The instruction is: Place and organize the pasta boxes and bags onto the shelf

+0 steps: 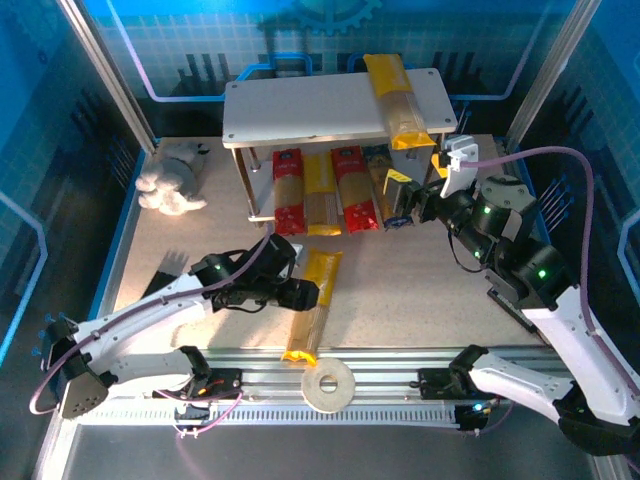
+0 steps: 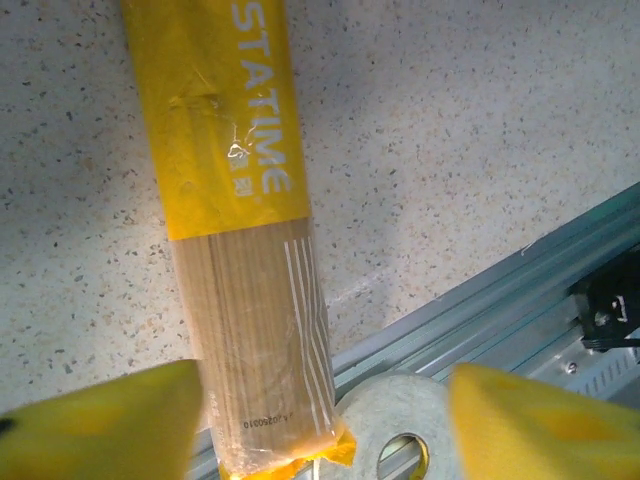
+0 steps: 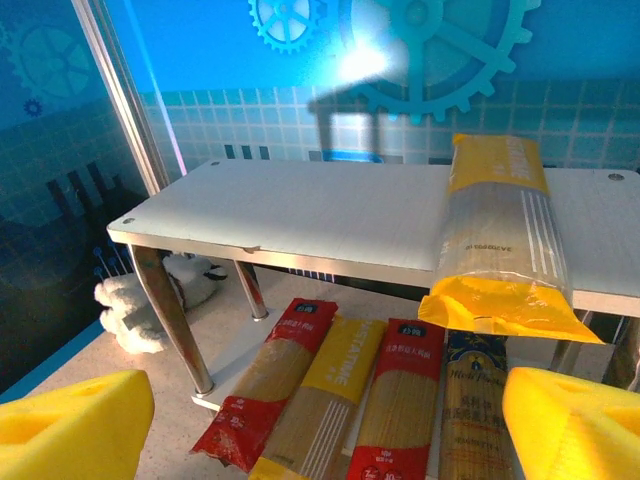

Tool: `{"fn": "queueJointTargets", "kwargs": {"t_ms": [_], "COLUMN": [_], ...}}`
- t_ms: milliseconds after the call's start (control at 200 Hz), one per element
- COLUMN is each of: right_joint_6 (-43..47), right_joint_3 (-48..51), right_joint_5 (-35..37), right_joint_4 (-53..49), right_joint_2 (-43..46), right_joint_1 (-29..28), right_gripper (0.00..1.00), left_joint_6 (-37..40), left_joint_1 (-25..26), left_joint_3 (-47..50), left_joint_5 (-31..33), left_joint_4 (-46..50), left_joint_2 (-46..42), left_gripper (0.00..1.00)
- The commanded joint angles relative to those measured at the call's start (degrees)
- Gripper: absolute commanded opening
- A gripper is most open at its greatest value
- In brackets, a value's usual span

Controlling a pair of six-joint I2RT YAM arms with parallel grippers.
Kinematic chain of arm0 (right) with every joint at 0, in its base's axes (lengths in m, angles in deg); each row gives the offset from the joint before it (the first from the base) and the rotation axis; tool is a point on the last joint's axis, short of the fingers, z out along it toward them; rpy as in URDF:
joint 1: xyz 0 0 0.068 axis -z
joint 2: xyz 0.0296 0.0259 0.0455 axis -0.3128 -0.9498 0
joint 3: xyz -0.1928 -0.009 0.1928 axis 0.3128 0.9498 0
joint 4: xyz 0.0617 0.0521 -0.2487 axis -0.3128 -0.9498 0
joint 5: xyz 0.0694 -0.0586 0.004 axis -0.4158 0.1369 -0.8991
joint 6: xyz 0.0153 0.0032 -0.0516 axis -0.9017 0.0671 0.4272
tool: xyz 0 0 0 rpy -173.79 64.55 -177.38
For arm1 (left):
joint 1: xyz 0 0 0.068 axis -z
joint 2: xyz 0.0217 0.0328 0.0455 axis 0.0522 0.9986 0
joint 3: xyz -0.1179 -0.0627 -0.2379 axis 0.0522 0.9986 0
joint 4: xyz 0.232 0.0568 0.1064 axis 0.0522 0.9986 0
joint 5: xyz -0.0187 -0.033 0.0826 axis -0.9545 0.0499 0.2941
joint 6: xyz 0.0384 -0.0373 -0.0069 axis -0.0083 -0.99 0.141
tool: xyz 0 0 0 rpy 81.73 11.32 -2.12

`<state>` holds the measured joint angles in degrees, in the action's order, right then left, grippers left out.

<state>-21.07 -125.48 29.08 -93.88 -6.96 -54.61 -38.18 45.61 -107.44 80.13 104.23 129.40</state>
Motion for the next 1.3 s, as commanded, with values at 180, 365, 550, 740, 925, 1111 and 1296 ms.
{"fn": "queueJointTargets", "kwargs": {"t_ms": [180,365,550,740,925,1111,1296], "right_joint_6": [-1.6,-2.0,-1.9,-1.3,-1.0,-0.7,-0.7], "right_joint_3": [1.1,1.5,1.8,3.0,3.8,3.9,3.8], "right_joint_5": [0.9,-0.2,-0.1,1.0,1.2,1.2,1.2], "right_joint_4": [-0.5,0.1,0.3,1.4,3.0,3.5,4.1], "right_joint_2": [1.0,0.7,1.2,2.9,3.4,2.7,2.4], "right_joint_1": [-0.7,-0.7,-0.8,-0.7,-0.7,-0.7,-0.7], "right_gripper": [0.91,0.91,0.92,0.92,0.92,0.92,0.93], "left_joint_6": [-1.6,-1.5,-0.1,0.7,-0.1,0.1,0.8], "left_joint_1": [1.6,2.9,4.3,4.5,4.6,4.7,4.7], "left_joint_3": [7.9,9.2,6.1,3.6,2.7,2.1,2.3], "left_joint_5": [-1.4,5.0,7.7,8.5,8.2,7.4,5.2], "left_joint_4": [-9.4,-15.1,-17.9,-14.7,-13.8,-12.5,-12.6], "left_joint_2": [4.5,10.5,18.3,25.7,29.6,32.1,31.6], "left_gripper": [0.99,0.99,0.99,0.99,0.99,0.91,0.54]}}
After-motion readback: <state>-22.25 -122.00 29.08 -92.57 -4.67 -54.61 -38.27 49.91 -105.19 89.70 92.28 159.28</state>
